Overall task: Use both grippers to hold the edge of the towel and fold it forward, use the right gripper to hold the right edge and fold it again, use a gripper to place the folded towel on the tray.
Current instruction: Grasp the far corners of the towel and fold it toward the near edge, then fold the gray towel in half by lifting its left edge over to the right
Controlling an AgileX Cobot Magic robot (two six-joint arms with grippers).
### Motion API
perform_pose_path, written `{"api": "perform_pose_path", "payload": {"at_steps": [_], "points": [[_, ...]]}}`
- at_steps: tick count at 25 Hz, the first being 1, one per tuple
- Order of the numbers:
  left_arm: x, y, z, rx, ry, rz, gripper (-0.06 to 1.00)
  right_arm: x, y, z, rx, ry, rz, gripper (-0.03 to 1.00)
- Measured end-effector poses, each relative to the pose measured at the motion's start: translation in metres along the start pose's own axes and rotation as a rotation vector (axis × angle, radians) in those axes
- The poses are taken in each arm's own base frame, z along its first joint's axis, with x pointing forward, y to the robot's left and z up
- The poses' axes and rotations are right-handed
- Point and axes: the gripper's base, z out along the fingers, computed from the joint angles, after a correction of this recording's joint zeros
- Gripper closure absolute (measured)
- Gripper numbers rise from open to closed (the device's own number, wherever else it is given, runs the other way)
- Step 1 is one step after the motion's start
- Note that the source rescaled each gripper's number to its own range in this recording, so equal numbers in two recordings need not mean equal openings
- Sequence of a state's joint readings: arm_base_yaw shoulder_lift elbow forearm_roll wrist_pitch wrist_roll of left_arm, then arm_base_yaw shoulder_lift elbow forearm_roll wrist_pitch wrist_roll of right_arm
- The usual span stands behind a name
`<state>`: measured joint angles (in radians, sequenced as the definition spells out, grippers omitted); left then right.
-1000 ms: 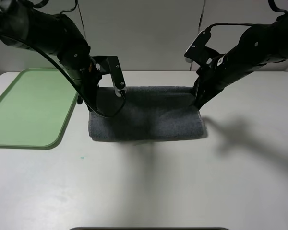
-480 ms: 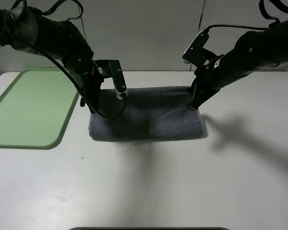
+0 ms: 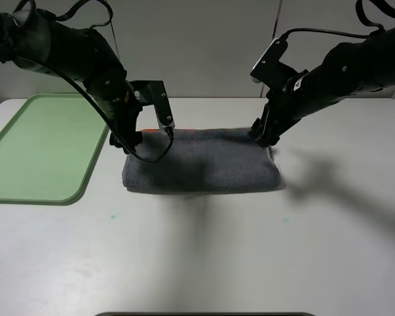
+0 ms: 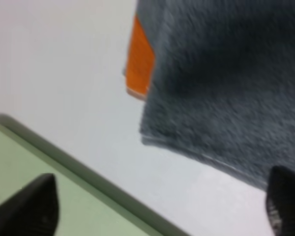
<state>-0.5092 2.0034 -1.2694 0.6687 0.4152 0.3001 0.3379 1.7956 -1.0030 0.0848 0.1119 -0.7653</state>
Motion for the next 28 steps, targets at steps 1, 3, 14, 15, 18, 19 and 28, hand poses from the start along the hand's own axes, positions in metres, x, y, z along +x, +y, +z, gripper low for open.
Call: {"api": "perform_pose_path", "payload": {"at_steps": [1,3,14,15,18,19,28], "points": [[-0.0009,0.0008,0.0,-0.008,-0.01,0.008,0.06,-0.0005,-0.0004,0.0,0.005,-0.005,0.0,0.01],[-0.0025,0.0016,0.0,-0.018,-0.028,0.015,0.04,-0.0012,-0.0011,0.0,0.012,-0.013,-0.001,-0.02],[-0.004,0.0022,-0.0001,-0.025,-0.044,0.019,0.02,-0.0018,-0.0018,0.0,0.019,-0.02,-0.001,-0.03],[-0.004,0.0022,-0.0001,-0.025,-0.044,0.019,0.02,-0.0018,-0.0018,0.0,0.019,-0.02,0.0,-0.03],[-0.004,0.0022,-0.0001,-0.025,-0.044,0.019,0.02,-0.0018,-0.0018,0.0,0.019,-0.02,0.012,-0.03],[-0.004,0.0022,-0.0001,-0.025,-0.044,0.019,0.02,-0.0018,-0.0018,0.0,0.019,-0.02,0.016,-0.03],[-0.0026,0.0018,-0.0001,-0.02,-0.029,-0.01,0.02,-0.0018,-0.0018,0.0,0.019,-0.02,0.023,-0.03]]}}
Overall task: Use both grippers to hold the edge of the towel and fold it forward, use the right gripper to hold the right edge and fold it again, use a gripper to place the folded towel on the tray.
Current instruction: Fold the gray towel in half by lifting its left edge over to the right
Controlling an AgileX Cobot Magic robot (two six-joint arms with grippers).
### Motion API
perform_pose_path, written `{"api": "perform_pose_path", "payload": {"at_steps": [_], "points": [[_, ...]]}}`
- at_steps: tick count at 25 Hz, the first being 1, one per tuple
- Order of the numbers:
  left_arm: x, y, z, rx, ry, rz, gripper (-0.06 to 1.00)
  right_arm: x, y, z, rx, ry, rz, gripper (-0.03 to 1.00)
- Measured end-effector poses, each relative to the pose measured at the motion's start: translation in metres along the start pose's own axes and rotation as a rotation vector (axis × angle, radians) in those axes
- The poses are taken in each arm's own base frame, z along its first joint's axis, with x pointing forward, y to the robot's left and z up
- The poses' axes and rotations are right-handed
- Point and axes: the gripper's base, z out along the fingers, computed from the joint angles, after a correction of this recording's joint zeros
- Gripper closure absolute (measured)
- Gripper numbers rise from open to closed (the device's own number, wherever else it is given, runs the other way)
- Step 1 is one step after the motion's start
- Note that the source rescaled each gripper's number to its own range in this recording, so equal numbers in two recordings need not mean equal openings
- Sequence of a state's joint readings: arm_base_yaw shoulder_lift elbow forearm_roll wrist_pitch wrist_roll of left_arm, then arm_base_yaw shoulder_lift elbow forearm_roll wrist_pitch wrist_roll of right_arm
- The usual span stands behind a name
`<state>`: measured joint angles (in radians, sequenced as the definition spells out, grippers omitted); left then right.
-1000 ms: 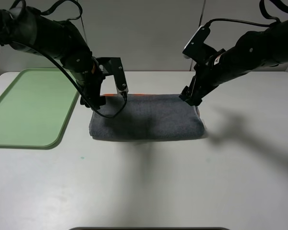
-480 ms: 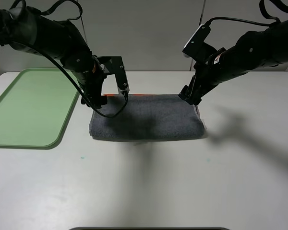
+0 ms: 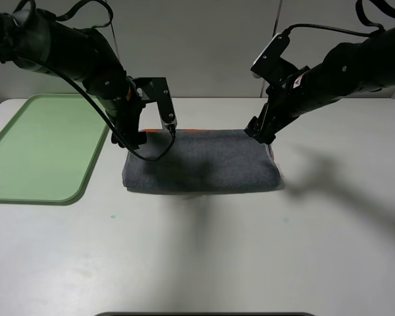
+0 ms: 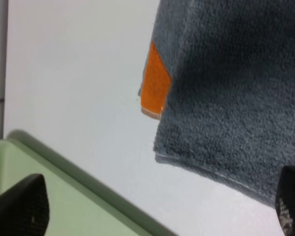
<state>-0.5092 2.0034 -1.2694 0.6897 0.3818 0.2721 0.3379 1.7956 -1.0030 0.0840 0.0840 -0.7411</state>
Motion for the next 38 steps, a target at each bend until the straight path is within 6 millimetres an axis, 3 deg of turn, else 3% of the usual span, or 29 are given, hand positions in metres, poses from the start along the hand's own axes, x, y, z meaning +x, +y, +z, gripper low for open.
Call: {"api": "perform_pose_path", "payload": {"at_steps": [8,14,21,28,34,38], "points": [[0.002,-0.001,0.0,0.006,0.022,-0.041,0.02,0.0,0.0,0.0,0.0,0.0,0.009,-0.03],[0.002,0.006,-0.013,-0.018,0.008,-0.14,0.02,-0.004,-0.002,-0.013,-0.008,0.005,0.161,-0.03],[0.002,0.016,-0.031,-0.052,-0.026,-0.178,0.02,-0.016,-0.01,-0.074,-0.034,0.019,0.387,-0.03],[0.001,0.018,-0.036,-0.061,-0.037,-0.185,0.02,-0.024,-0.013,-0.169,-0.019,-0.04,0.545,-0.03],[0.001,0.018,-0.036,-0.061,-0.037,-0.185,0.02,-0.004,0.001,-0.226,-0.026,0.024,0.598,-0.03],[0.001,0.018,-0.036,-0.061,-0.037,-0.185,0.02,0.029,0.026,-0.241,-0.033,0.055,0.632,-0.03]]}}
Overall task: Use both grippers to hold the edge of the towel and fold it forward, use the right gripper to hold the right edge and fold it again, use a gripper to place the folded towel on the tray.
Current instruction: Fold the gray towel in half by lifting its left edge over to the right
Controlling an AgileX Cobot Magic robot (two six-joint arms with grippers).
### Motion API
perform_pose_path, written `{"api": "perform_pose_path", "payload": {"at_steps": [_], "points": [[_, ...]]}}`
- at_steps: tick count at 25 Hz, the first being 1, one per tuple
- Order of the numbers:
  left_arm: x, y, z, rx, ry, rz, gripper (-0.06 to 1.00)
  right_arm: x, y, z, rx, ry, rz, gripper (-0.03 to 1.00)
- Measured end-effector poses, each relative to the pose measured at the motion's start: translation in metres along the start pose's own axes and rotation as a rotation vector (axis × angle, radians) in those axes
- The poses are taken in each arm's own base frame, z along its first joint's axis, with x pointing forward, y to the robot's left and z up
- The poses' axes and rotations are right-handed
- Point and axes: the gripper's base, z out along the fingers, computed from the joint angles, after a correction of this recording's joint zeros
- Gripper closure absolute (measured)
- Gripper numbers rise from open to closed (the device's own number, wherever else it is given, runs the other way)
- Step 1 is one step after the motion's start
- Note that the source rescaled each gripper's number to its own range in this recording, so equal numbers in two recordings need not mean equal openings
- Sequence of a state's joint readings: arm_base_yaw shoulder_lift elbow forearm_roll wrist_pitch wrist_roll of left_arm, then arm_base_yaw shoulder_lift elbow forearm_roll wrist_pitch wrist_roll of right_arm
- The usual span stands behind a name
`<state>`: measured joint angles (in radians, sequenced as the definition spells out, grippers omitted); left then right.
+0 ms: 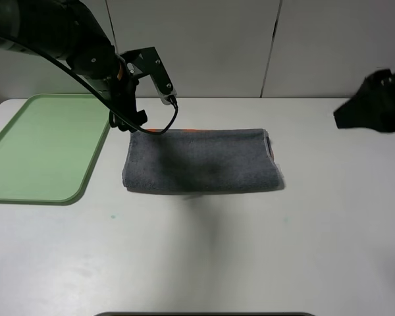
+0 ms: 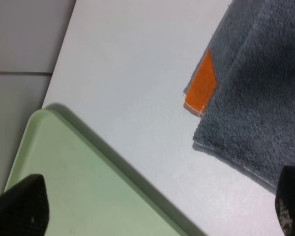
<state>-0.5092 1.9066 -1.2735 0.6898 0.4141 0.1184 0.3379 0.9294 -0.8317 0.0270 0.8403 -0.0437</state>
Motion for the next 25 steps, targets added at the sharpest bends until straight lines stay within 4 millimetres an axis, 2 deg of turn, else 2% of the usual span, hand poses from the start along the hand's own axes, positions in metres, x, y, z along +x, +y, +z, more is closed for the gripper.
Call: {"api": "perform_pose_path", "payload": {"at_steps": [6,11,15,21,25], "points": [[0.0,0.0,0.0,0.0,0.0,-0.001,0.02,0.065,0.002,-0.024,-0.001,-0.048,0.106,-0.03],[0.0,0.0,0.0,0.0,0.0,-0.001,0.02,0.098,0.004,-0.066,-0.011,-0.232,0.137,-0.03],[0.0,0.0,0.0,0.0,0.0,-0.001,0.02,0.124,0.005,-0.092,-0.016,-0.356,0.133,-0.03],[0.0,0.0,0.0,0.0,0.0,-0.001,0.02,0.152,0.006,-0.112,-0.016,-0.497,0.124,-0.03],[0.0,0.0,0.0,0.0,0.0,-0.001,0.02,0.156,0.006,-0.108,-0.003,-0.491,0.079,-0.03]]}}
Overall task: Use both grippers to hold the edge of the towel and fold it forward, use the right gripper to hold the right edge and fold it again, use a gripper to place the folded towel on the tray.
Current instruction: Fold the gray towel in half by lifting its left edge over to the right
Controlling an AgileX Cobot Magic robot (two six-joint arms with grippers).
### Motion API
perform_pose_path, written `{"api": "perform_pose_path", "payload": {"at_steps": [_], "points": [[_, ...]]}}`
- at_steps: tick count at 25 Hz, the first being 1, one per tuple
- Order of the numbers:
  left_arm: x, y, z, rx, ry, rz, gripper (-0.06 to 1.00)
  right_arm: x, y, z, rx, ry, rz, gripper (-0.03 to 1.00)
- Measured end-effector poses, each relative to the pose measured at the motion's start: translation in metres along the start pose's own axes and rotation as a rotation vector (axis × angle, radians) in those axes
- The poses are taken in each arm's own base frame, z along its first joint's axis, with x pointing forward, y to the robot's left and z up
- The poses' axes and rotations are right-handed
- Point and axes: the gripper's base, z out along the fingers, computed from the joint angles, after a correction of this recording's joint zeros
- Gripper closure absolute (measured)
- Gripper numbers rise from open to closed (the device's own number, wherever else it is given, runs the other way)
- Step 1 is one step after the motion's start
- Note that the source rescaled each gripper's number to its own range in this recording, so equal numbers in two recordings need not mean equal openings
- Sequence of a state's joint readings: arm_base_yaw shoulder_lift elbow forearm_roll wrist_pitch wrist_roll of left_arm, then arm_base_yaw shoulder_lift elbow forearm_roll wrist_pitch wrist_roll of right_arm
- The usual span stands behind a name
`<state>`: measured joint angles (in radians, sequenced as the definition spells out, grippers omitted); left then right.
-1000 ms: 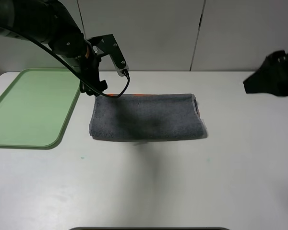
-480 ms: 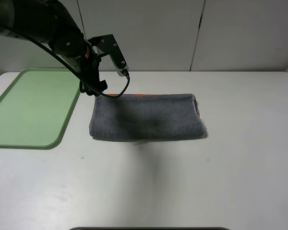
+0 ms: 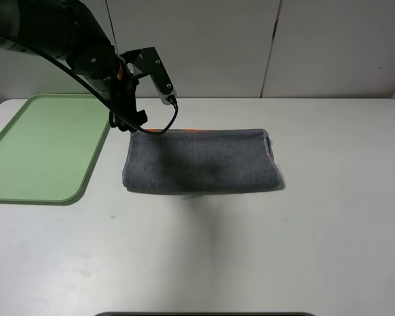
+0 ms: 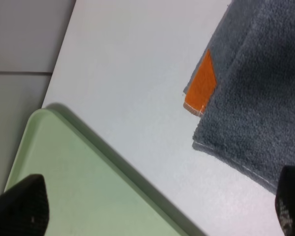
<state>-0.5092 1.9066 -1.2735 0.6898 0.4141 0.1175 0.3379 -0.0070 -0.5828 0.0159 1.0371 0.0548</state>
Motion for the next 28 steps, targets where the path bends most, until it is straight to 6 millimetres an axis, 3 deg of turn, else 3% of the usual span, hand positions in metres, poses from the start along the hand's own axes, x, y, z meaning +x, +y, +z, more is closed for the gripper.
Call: {"api": "perform_pose_path", "payload": {"at_steps": [4,16,28], "points": [[0.0,0.0,0.0,0.0,0.0,0.0,0.02,0.017,-0.001,0.018,0.003,0.081,-0.046,-0.03],[0.0,0.0,0.0,0.0,0.001,0.0,0.02,0.017,-0.001,0.019,0.008,0.077,-0.051,-0.03],[0.0,0.0,0.0,0.0,0.001,-0.008,0.02,0.017,0.0,0.02,0.315,0.062,0.084,-0.03]]}}
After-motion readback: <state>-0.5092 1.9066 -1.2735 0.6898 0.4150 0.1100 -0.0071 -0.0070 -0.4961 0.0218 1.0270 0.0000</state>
